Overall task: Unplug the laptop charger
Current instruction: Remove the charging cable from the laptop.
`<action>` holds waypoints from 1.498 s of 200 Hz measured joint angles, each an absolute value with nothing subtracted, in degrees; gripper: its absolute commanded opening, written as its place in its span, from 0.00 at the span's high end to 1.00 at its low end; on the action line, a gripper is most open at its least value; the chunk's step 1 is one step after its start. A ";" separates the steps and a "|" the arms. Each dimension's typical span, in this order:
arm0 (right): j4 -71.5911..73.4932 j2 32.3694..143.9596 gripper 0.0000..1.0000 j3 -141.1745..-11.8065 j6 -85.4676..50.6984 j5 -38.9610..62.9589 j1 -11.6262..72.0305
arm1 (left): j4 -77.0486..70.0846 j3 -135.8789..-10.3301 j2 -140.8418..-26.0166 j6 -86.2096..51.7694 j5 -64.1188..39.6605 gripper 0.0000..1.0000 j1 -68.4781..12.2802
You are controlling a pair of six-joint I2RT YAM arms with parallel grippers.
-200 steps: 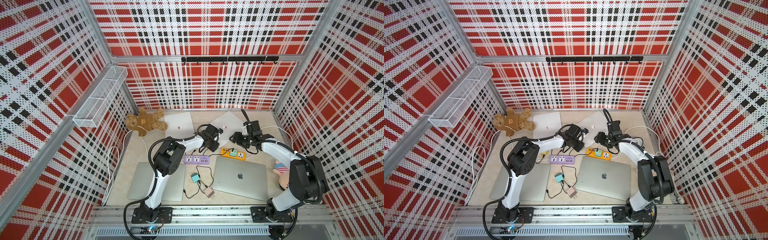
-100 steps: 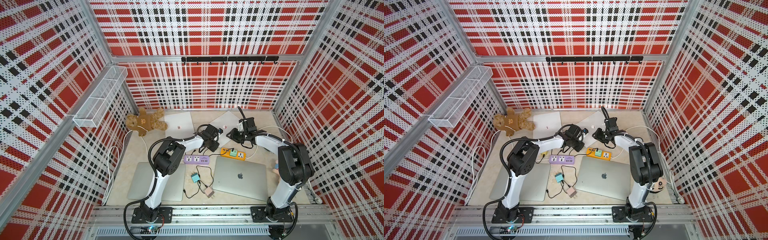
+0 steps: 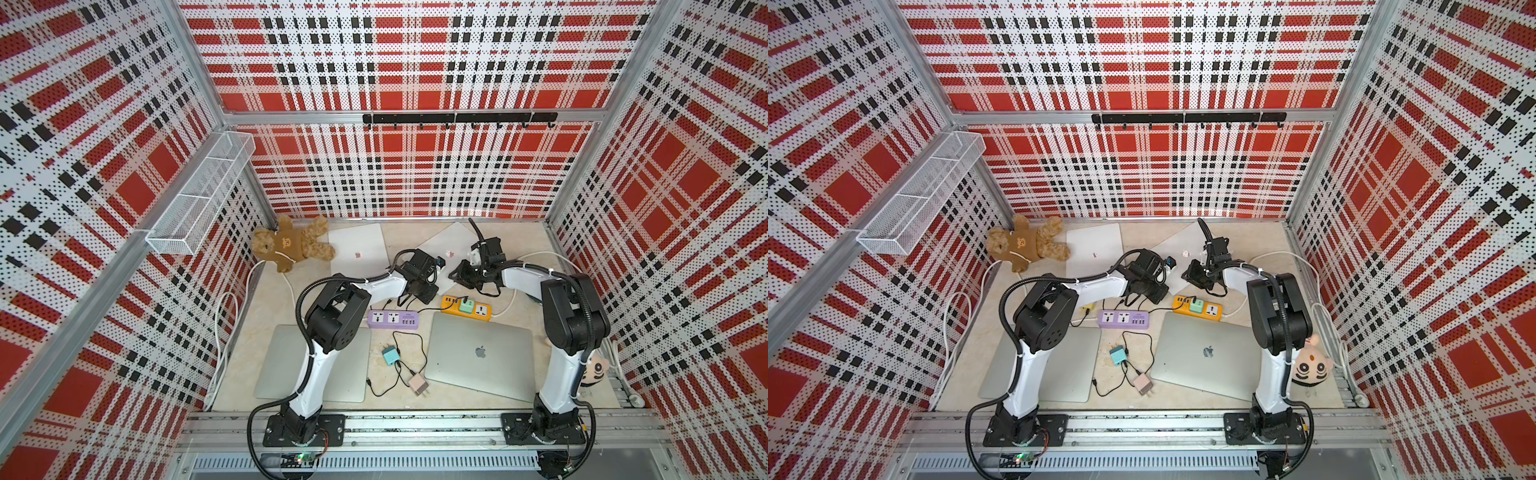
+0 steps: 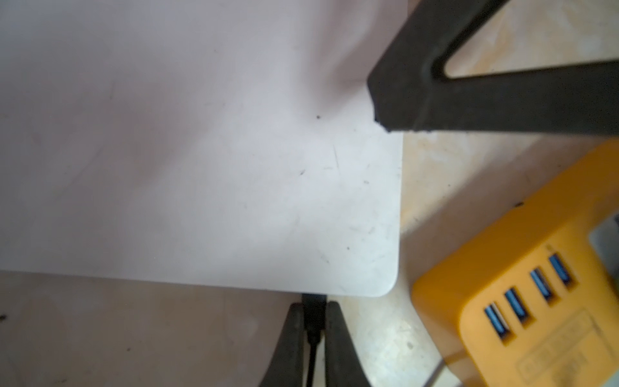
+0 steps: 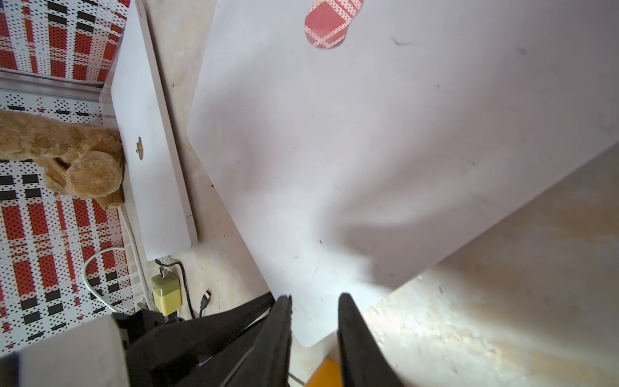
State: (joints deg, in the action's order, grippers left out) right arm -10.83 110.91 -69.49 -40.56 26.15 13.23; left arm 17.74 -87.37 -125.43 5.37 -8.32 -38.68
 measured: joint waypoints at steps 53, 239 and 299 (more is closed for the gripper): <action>-10.57 112.36 0.75 -69.49 -40.82 26.39 13.23 | 17.67 -87.33 -125.38 5.19 -8.29 0.90 -38.68; -7.27 113.49 0.75 -68.29 -42.52 26.04 13.21 | 16.95 -86.35 -124.81 3.92 -6.79 0.89 -38.85; -7.27 113.51 0.76 -68.29 -42.57 25.93 13.21 | 19.27 -86.35 -124.25 4.64 -4.49 0.89 -39.22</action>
